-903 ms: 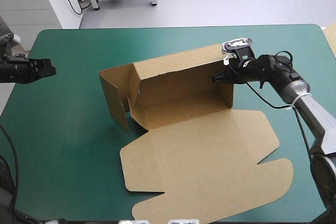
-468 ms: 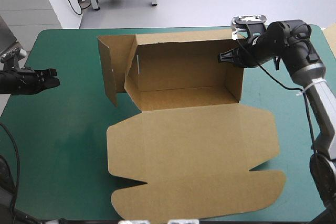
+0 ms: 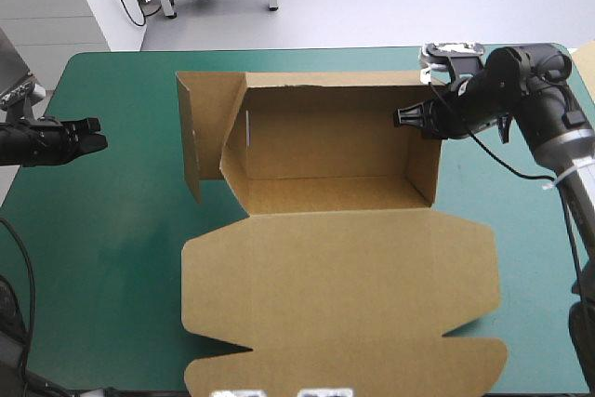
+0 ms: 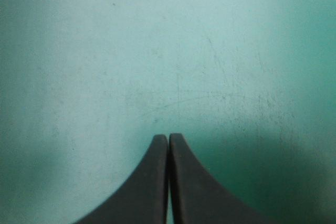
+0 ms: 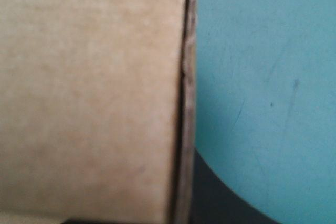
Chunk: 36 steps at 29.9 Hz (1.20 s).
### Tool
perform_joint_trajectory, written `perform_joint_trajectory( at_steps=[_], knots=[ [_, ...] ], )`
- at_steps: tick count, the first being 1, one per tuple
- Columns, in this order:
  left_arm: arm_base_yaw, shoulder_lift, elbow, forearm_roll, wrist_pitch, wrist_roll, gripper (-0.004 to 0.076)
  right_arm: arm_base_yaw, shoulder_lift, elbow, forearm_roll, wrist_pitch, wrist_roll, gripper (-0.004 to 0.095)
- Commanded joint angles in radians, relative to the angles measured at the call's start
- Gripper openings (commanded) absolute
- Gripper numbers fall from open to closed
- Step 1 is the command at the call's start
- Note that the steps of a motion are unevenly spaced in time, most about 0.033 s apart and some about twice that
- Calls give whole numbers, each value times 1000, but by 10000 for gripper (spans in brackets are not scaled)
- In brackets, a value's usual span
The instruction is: Fold the box
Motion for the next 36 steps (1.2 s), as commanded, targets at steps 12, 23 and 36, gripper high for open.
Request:
perform_joint_trajectory(
  at_steps=[12,23,36],
  knots=[
    [0,-43,-24,-71,-4,-1,-8,-4,49,102,-61,-16,-100,0],
    [0,-43,-24,-71,-18,-4,-8,-4,276,-127,-16,-1,-115,-1],
    [0,-43,-24,-69,-12,-12,-8,-4,379,-253,-8,-1,-113,284]
  ],
)
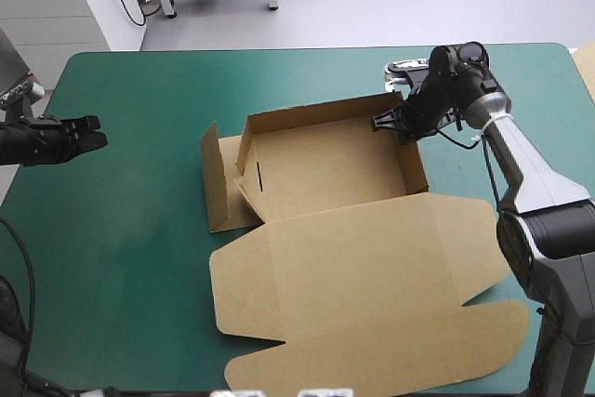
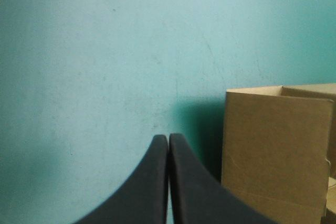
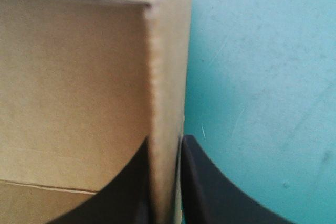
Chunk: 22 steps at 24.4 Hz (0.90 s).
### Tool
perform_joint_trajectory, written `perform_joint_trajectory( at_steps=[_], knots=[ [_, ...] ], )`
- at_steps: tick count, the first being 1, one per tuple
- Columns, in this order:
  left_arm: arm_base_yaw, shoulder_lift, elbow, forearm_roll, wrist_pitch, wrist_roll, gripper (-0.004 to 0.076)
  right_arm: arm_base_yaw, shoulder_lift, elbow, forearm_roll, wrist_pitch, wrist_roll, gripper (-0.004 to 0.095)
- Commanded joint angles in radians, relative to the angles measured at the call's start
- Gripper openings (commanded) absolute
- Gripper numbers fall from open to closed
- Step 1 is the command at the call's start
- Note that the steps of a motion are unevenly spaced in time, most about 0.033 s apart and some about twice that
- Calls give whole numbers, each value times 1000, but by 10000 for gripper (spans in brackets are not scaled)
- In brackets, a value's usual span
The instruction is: Fold the box
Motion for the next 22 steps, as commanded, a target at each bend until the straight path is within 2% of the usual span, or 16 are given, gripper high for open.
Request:
perform_joint_trajectory(
  at_steps=[1,5,7,13,18,22],
  knots=[
    [0,-43,-25,-57,6,-5,-8,-4,-43,-37,18,3,-1,384],
    [0,-43,-25,-57,6,-5,-8,-4,-43,-55,11,3,9,688],
    [0,-43,-25,-57,4,-5,-8,-4,-43,-87,11,3,32,763],
    [0,-43,-25,-57,9,-5,-8,-4,-103,-129,15,5,79,767],
    [0,-43,-25,-57,24,-5,-8,-4,-224,25,-42,5,86,767],
    [-2,-43,-25,-57,35,-5,-8,12,-208,132,-42,-40,78,763]
  ],
)
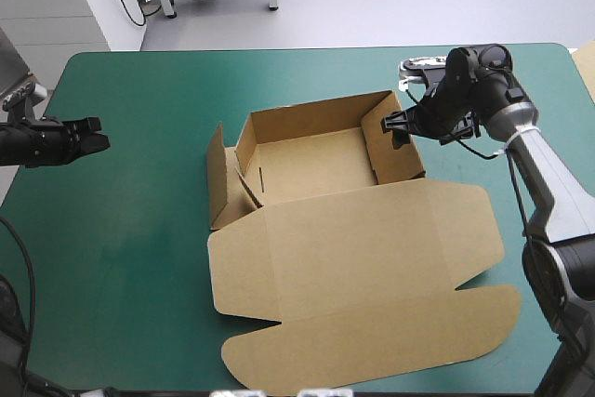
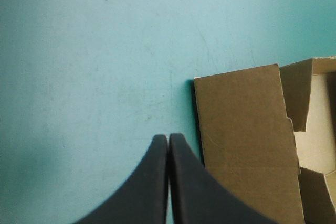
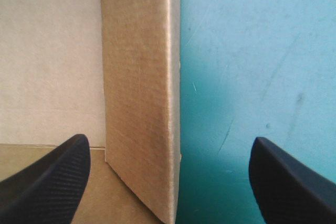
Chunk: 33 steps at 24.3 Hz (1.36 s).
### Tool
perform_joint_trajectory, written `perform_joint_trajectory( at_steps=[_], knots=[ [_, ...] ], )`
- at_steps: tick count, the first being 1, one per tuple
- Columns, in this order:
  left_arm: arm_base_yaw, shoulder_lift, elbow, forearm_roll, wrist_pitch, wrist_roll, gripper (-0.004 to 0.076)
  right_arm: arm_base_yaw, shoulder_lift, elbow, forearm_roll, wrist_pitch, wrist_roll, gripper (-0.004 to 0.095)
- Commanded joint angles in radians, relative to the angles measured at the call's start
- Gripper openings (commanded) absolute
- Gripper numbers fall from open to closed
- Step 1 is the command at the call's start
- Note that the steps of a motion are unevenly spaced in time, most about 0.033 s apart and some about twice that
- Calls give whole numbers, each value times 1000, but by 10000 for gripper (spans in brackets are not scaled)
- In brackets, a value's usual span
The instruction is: Fold the box
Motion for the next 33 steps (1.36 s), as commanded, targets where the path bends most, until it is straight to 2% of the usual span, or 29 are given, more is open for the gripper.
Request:
perform_joint_trajectory(
  at_steps=[1,6,10,19,24,27,29,31,33],
  knots=[
    [-1,-43,-25,-57,4,-5,-8,12,-19,3,-7,-45,-12,763],
    [-3,-43,-25,-55,13,-5,-8,12,45,3,-22,-115,-35,741],
    [-3,-43,-25,-39,18,-1,-8,12,63,-17,-26,-134,-91,653],
    [-3,-43,-25,-28,20,3,-8,12,117,-60,-24,-101,-149,449],
    [-3,-43,-25,-28,29,2,-8,12,128,-61,-20,-64,-184,402],
    [-3,-43,-25,-28,29,10,-8,12,134,-63,10,-36,-231,290],
    [-3,-43,-25,-28,29,10,-8,12,141,-67,12,-30,-254,168],
    [-3,-43,-25,-28,40,10,-8,12,140,-70,5,-33,-287,-14],
    [-3,-43,-25,-28,40,10,-8,12,140,-105,1,2,-291,-21]
  ],
)
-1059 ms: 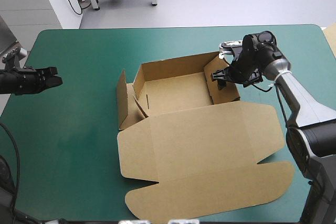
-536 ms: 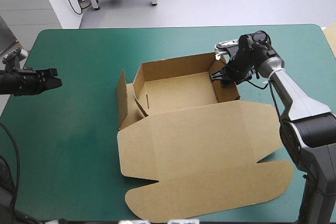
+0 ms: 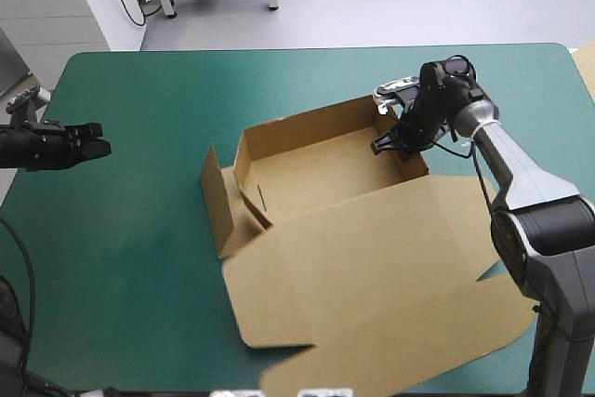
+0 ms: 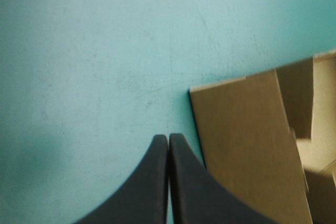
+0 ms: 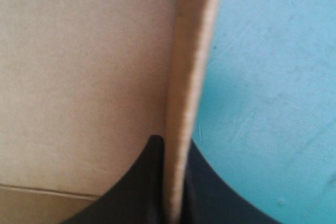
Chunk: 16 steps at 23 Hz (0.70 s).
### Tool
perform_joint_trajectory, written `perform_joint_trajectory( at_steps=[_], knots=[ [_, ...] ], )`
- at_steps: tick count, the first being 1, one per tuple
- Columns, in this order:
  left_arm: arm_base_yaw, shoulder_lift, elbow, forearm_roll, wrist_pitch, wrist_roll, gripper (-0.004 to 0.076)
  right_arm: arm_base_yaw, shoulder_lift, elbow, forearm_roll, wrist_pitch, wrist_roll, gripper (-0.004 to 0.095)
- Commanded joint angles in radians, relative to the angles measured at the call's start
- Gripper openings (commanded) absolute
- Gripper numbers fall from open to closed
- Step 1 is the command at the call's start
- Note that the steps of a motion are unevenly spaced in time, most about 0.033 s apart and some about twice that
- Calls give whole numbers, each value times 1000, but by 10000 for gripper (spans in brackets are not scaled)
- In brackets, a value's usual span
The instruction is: Fold the box
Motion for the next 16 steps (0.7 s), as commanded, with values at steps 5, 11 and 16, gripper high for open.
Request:
perform_joint_trajectory(
  at_steps=[5,11,16],
  knots=[
    [-3,-43,-25,-48,43,71,-8,-3,-184,-182,-44,38,-12,-21],
    [-3,-43,-25,-80,-27,89,-8,-32,-393,-178,-43,38,84,-21],
    [-3,-43,-25,-116,-47,85,-8,-65,-508,-178,6,38,88,-21]
  ],
)
